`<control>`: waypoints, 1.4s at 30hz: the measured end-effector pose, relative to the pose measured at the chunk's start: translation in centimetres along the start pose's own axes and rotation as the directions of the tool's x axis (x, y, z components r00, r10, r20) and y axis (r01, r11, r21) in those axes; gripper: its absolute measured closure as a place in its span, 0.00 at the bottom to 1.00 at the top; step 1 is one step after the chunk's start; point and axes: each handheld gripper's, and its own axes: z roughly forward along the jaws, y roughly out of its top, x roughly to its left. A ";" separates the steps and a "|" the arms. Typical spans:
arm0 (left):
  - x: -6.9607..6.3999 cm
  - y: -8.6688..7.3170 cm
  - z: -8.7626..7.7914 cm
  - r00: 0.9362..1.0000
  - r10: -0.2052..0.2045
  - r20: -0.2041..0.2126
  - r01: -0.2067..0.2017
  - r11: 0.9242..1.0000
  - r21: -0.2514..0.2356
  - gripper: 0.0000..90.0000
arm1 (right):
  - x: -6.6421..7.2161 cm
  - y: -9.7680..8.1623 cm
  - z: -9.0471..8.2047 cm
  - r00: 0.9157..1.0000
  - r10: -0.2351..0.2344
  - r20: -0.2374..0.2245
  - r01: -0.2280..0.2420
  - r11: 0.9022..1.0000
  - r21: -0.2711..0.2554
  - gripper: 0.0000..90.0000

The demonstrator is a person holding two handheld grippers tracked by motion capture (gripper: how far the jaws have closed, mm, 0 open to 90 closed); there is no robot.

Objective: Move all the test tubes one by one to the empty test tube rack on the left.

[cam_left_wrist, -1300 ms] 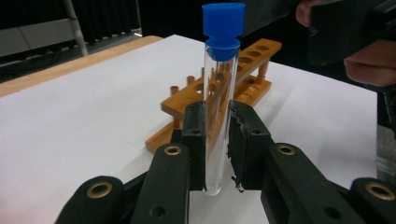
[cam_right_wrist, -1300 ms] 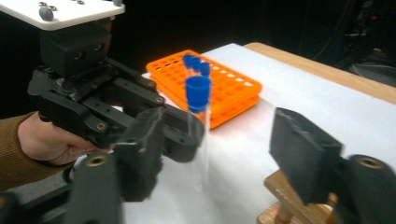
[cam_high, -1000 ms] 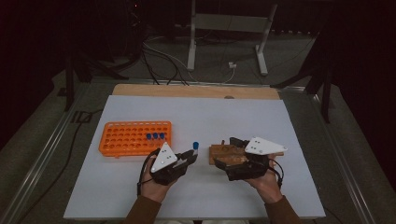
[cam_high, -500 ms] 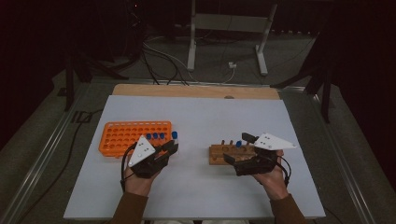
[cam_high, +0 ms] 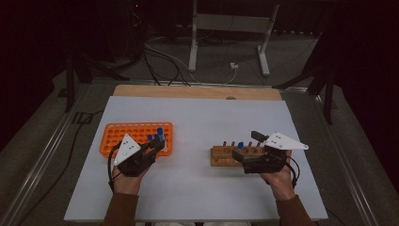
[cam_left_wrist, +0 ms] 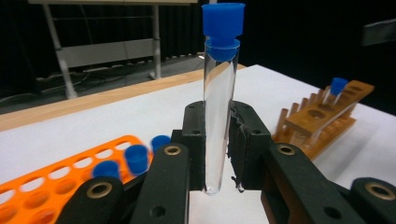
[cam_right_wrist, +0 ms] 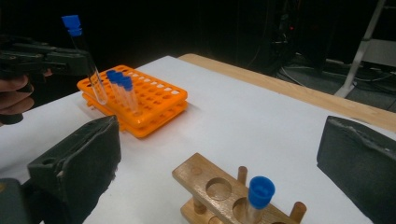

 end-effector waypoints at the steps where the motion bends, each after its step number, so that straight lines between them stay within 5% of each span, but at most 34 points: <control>1: 0.1 0.0 -0.1 1.000 0.001 -0.004 -0.001 1.000 0.000 0.87 | -0.1 0.0 0.0 1.000 0.002 0.002 -0.002 1.000 -0.002 0.00; 42: 2.9 -1.4 -1.3 0.989 -0.034 -0.145 0.035 0.999 0.003 0.87 | -0.6 0.1 -0.6 1.000 0.017 0.015 -0.016 1.000 -0.020 0.00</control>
